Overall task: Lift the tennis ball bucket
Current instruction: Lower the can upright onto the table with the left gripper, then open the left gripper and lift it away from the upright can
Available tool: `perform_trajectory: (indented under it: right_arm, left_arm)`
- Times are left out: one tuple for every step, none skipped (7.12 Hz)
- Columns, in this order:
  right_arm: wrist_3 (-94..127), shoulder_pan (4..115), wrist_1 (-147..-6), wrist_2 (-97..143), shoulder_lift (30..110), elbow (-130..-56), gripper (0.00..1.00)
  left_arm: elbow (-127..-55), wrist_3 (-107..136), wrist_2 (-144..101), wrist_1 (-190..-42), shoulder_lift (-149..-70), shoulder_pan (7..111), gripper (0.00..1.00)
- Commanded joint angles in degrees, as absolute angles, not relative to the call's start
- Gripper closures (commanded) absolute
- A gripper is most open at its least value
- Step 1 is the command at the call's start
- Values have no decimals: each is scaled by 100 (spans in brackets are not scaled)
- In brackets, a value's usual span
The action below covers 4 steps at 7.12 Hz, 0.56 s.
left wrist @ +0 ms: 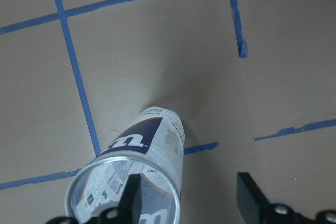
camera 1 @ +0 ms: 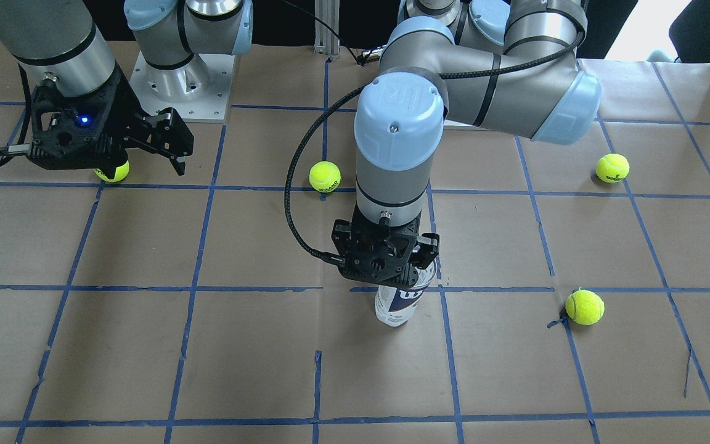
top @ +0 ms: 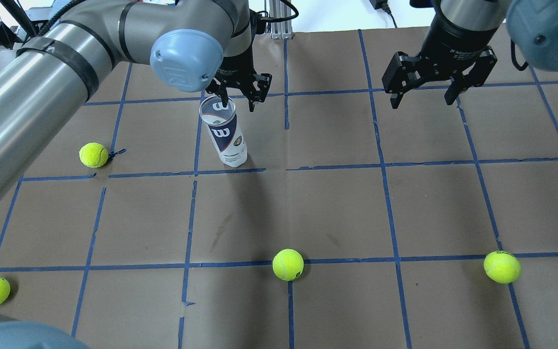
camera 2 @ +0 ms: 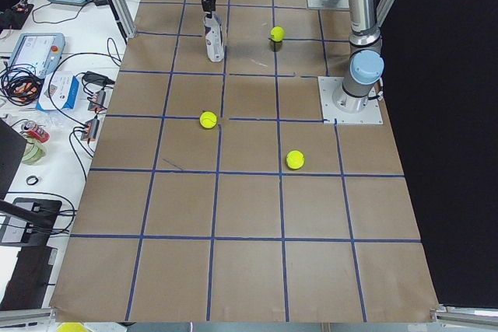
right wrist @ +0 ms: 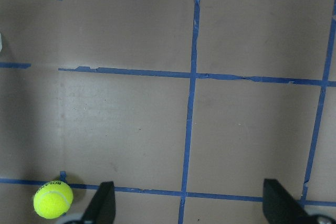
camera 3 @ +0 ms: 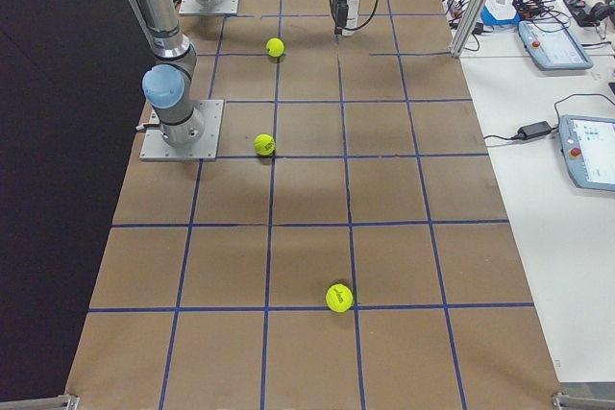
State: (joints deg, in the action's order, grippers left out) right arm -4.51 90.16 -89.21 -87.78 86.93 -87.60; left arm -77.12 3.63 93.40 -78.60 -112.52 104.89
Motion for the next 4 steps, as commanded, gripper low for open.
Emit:
perform_trajectory:
  right_arm:
    - [-860,9027,-8991,-8702,8850,-8842,0]
    - [-879,8974,-9252,-8727,8868,-8894,0]
    - [-801,9000,-9220,-8762,8894,-8886,0]
    - [-695,8930,-9324,-8710,8851,-8773,0]
  left_arm:
    - [-7751,369,9080,-8162,-10778,10180,0]
    - [-7839,273,9001,-8496,-10340,9821,2]
    - [-8049,212,8756,-8630,-9971,9522,1]
    - [-8468,211,8763,-8579,-9610,9440,0]
